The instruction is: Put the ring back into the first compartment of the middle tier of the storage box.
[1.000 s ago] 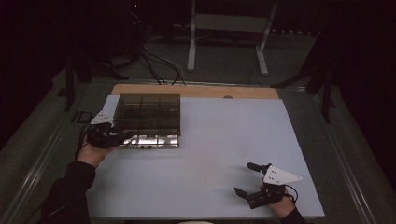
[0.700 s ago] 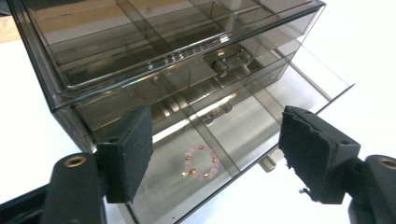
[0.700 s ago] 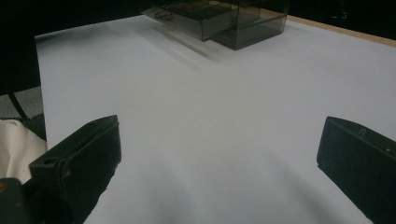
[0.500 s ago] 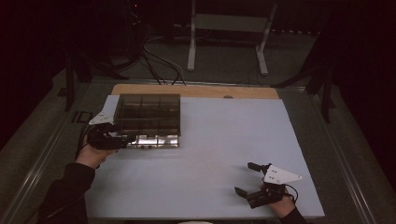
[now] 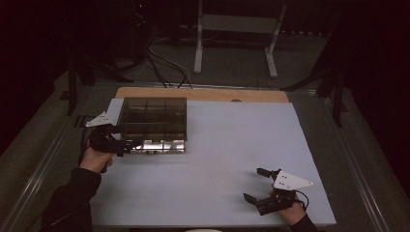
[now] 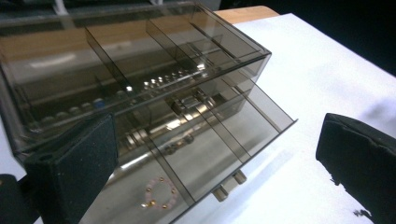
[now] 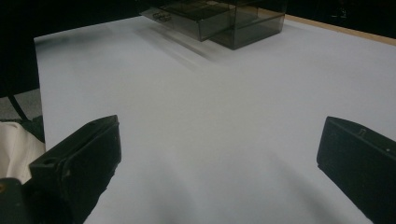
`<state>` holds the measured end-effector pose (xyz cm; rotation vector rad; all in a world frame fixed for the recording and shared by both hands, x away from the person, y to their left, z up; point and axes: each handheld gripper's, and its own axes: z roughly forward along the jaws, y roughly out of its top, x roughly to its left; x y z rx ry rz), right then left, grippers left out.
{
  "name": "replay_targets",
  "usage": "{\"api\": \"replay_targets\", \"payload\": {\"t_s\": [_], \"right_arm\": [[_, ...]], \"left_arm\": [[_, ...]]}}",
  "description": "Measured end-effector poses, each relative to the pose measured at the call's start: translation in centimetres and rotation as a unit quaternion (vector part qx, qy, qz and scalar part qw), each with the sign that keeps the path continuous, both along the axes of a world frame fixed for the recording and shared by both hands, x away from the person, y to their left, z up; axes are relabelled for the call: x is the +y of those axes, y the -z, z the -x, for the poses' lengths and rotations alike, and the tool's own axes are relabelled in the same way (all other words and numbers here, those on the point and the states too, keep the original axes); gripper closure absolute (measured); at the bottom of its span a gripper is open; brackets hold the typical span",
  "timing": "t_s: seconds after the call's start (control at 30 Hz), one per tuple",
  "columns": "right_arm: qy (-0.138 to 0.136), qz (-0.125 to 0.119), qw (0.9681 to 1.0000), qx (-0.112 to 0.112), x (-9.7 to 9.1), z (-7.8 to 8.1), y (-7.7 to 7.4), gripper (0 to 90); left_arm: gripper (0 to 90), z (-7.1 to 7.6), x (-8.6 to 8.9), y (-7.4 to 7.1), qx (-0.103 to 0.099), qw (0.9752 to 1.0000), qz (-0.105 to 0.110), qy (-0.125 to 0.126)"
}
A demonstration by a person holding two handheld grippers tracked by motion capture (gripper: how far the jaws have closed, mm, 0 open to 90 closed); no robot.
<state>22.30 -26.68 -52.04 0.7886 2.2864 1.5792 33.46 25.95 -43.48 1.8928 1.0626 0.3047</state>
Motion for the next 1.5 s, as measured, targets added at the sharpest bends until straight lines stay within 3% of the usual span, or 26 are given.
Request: {"api": "replay_targets", "payload": {"t_s": [0.1, 0.3, 0.7, 1.03, 1.37, 1.5], "right_arm": [[0.000, 0.000, 1.0000, 0.000, 0.0, 0.0, 0.0, 0.0], [-0.001, 0.001, 1.0000, -0.001, 0.1, 0.1, -0.1, 0.0], [-0.001, 0.002, 1.0000, -0.002, 0.2, 0.1, -0.2, 0.0], [-0.001, 0.004, 1.0000, -0.003, 0.3, 0.2, -0.2, 0.0], [-0.001, 0.004, 1.0000, -0.003, 0.3, 0.2, -0.2, 0.0], [-0.002, 0.005, 1.0000, -0.001, 0.3, 0.2, -0.2, 0.0]], "left_arm": [[0.8, 0.1, 0.0, -0.3, -0.007, 0.9999, 0.012, 0.008], [0.8, 0.6, -0.8, -0.8, -0.021, 0.9992, 0.007, 0.032], [0.8, 2.2, -2.2, -1.8, -0.054, 0.9950, 0.032, 0.078], [0.8, 3.9, -3.3, -1.3, -0.066, 0.9900, 0.043, 0.117], [0.8, 5.5, -4.5, -0.1, -0.063, 0.9866, 0.040, 0.145], [0.9, 6.0, -4.9, 0.5, -0.062, 0.9840, 0.041, 0.162]]}}
